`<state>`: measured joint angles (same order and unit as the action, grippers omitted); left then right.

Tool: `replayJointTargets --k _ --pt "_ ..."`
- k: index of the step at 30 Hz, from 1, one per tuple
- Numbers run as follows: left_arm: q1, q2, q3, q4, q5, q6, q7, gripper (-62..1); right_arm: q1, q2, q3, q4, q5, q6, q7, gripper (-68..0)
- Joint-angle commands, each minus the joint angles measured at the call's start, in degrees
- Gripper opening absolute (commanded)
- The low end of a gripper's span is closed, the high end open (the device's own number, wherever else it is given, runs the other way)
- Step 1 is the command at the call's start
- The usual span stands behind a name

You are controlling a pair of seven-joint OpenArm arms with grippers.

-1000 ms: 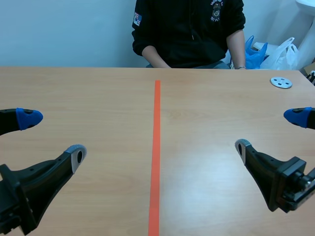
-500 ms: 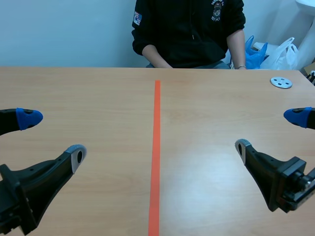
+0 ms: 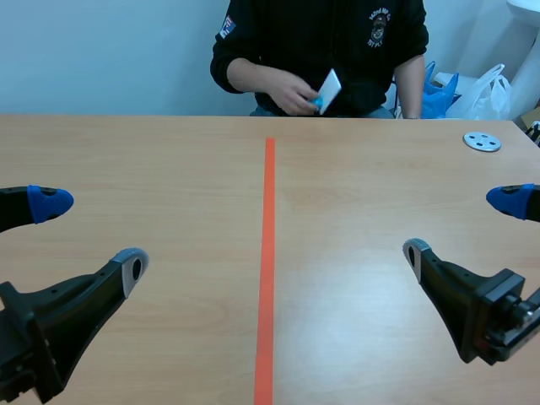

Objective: Sort the leaf by its shape. The table is split by an orange tape line. A compound leaf with several leaflets goes to the left side, a simple leaf with one blade goes to the right side. Return to the home posture when a red brick is placed on the table.

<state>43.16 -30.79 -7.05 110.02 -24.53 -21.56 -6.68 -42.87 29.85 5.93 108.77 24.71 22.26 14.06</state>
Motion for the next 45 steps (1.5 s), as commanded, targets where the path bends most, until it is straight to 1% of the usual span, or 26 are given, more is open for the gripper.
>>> replayJointTargets --k 1,25,27,30,36,40,44,45 --pt "-0.02 0.28 0.17 0.50 -0.52 -0.26 -0.81 1.4 0.15 0.15 0.85 1.22 0.59 0.02 0.87 0.4" --pt "-0.02 0.28 0.17 0.50 -0.52 -0.26 -0.79 1.4 0.15 0.15 0.85 1.22 0.59 0.02 0.87 0.4" --pt "-0.02 0.28 0.17 0.50 -0.50 -0.26 -0.02 1.4 0.15 0.15 0.85 1.22 0.61 0.02 0.87 0.4" --pt "-0.04 0.28 0.17 0.50 0.39 -0.26 0.96 1.4 0.15 0.15 0.85 1.22 0.63 0.02 0.92 0.4" --pt "-1.05 0.33 0.17 0.42 0.44 -0.31 2.27 1.4 0.15 0.13 0.92 1.22 1.90 0.02 1.11 0.4" --pt "-3.56 0.96 0.96 -1.27 2.91 -0.85 2.34 1.4 -0.02 0.13 1.01 1.22 2.25 0.22 1.33 0.4" --pt "-7.32 2.05 3.26 -4.66 3.58 -2.43 2.21 1.4 -0.20 0.13 2.32 1.22 4.31 1.77 1.31 0.4" --pt "-8.35 2.49 3.80 -5.73 4.55 -2.45 2.21 1.4 -0.17 0.13 2.80 1.22 4.46 1.79 1.31 0.4"
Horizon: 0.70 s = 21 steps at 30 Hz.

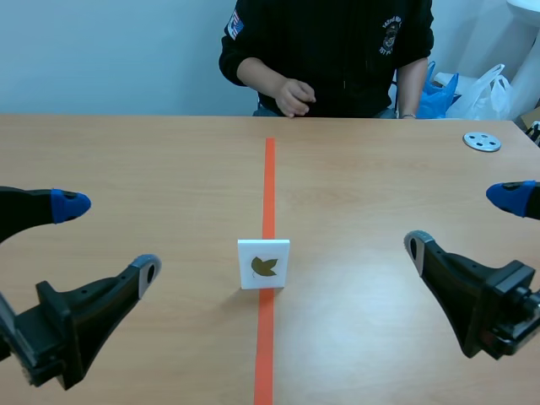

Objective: Sort the leaf by its shape. The table is split by an orange tape line. A compound leaf with several leaflets goes to the left side, a simple leaf with one blade goes to the right side. Return to the home posture when a red brick is placed on the table.

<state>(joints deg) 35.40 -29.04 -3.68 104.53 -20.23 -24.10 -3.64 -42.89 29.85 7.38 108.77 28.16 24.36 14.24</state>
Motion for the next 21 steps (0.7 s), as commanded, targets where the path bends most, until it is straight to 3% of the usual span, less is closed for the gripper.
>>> replayJointTargets --k 1,11,21 --pt "-1.64 1.11 1.01 -1.40 1.05 -0.13 -0.87 1.4 -0.15 0.13 1.81 1.22 1.07 -0.31 1.14 0.4" --pt "-14.91 4.48 7.98 -16.13 4.76 -3.76 -3.15 1.4 -0.17 0.13 4.26 1.22 2.56 0.98 1.07 0.4" --pt "-27.45 6.47 18.36 -31.58 12.81 -5.29 -10.62 1.4 -0.15 0.13 4.26 1.22 2.54 0.98 1.11 0.4"
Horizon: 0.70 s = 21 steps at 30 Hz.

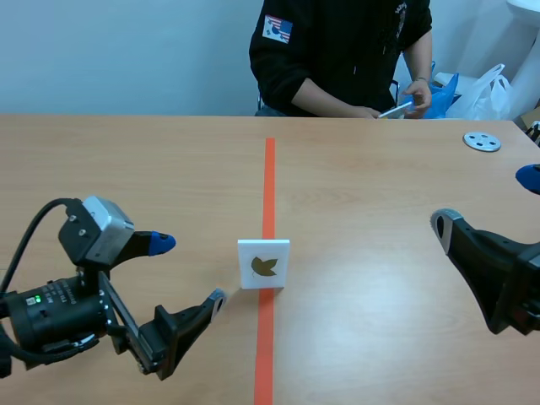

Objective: Sort the leaf by its shape. The table is split by an orange tape line. A compound leaf with several leaflets goes to the left side, a simple leaf with one blade goes to the right side. Return to the home posture when a red brick is placed on the table.

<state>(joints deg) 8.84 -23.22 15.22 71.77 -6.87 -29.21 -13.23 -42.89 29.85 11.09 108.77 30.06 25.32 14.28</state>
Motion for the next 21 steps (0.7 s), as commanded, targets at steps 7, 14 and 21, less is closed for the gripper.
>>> replayJointTargets --k 7,14,21 --pt "-9.14 5.29 3.87 -8.26 4.00 -0.17 -3.96 1.4 -0.15 0.13 0.55 1.22 0.63 0.02 1.07 0.4" --pt "-14.86 8.85 8.07 -16.24 8.63 -0.13 -8.48 1.4 -0.13 0.13 0.55 1.22 0.66 0.02 1.09 0.4" --pt "-19.43 11.96 11.15 -22.84 11.23 -0.09 -10.19 1.4 -0.13 0.13 0.55 1.22 0.66 0.02 1.11 0.4"
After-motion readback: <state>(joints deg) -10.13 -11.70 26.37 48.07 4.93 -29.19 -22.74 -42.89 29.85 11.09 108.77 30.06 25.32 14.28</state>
